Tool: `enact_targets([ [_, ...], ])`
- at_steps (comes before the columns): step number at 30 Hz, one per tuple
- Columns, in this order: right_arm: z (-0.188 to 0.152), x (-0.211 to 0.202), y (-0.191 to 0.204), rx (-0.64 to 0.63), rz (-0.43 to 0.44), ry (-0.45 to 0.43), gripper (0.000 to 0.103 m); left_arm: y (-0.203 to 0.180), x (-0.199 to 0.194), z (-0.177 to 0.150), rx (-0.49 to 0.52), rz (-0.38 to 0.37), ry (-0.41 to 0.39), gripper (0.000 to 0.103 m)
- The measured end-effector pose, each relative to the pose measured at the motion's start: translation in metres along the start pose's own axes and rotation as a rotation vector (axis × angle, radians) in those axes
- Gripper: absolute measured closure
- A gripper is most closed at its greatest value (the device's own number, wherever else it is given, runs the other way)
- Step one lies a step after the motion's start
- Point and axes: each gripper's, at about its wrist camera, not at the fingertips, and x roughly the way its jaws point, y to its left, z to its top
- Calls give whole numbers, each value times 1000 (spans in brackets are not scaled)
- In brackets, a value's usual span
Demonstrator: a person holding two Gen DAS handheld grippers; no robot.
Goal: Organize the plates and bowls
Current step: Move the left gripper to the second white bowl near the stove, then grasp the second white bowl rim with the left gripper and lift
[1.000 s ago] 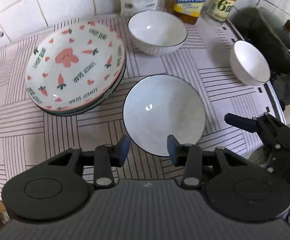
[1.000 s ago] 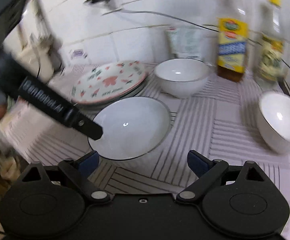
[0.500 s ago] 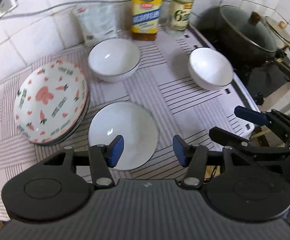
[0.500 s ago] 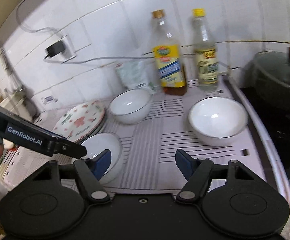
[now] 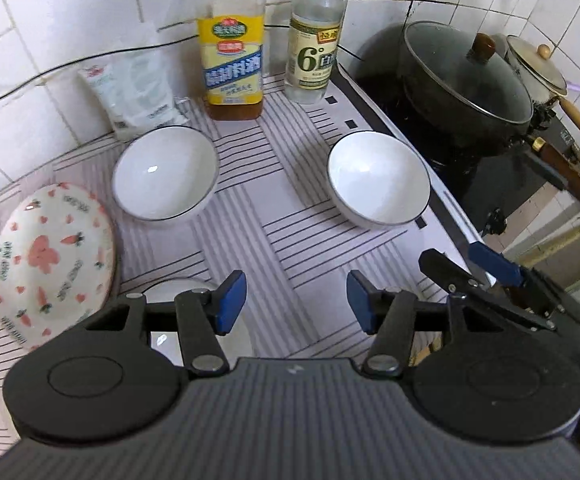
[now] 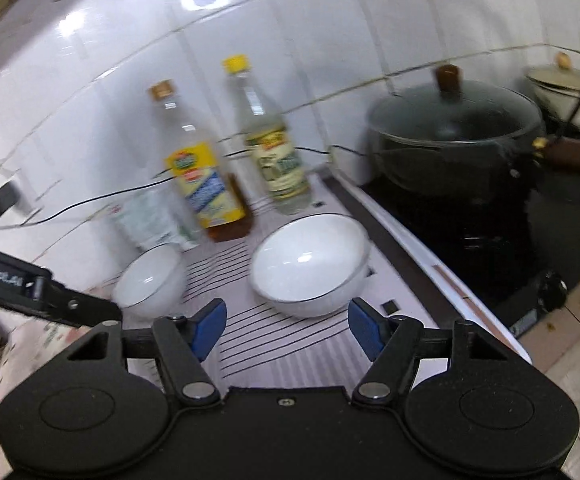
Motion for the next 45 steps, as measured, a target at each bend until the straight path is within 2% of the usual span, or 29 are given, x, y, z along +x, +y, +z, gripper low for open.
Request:
enact_targets([
  [4, 5, 18, -9, 56, -23, -29, 33, -6, 26, 14, -15, -17, 7, 48],
  [8, 2, 41, -13, 91, -116, -101, 34, -12, 45, 27, -48, -22, 28, 48],
  [10, 0, 54, -12, 88, -126, -113, 34, -15, 52, 33, -57, -25, 23, 45],
  [12, -1, 67, -14, 93, -139, -109, 36, -18, 61, 38, -58, -30, 16, 44],
  [14, -4, 77, -19, 119, -156, -95, 43, -20, 72, 44, -62, -26, 13, 44],
  [16, -5, 88, -25, 152, -174, -60, 56, -20, 85, 49, -73, -16, 8, 43],
  [19, -4, 98, -32, 213, -148, -18, 67, -18, 104, 56, -85, 0, 0, 43],
  [23, -4, 102, -44, 320, -94, 17, 70, -18, 127, 58, -84, 46, 14, 43],
  [27, -6, 103, -43, 347, -106, 26, 74, -20, 138, 57, -72, 30, 27, 44],
  [29, -8, 102, -43, 349, -120, 29, 77, -21, 140, 55, -66, 25, 30, 46],
  [31, -11, 104, -45, 372, -132, 43, 84, -22, 138, 54, -66, 3, 33, 67],
  [33, -13, 104, -49, 397, -129, 53, 87, -22, 136, 54, -85, -26, 30, 74],
  [38, -14, 111, -60, 419, -100, 42, 91, -23, 142, 56, -107, -26, 18, 78],
  [40, -9, 115, -60, 395, -104, 38, 91, -23, 143, 57, -106, -52, 20, 92],
  [43, -4, 119, -63, 430, -72, 51, 87, -22, 142, 58, -111, -67, 82, 92],
  [45, -3, 119, -67, 464, -36, 70, 87, -14, 139, 57, -134, -102, 95, 92],
])
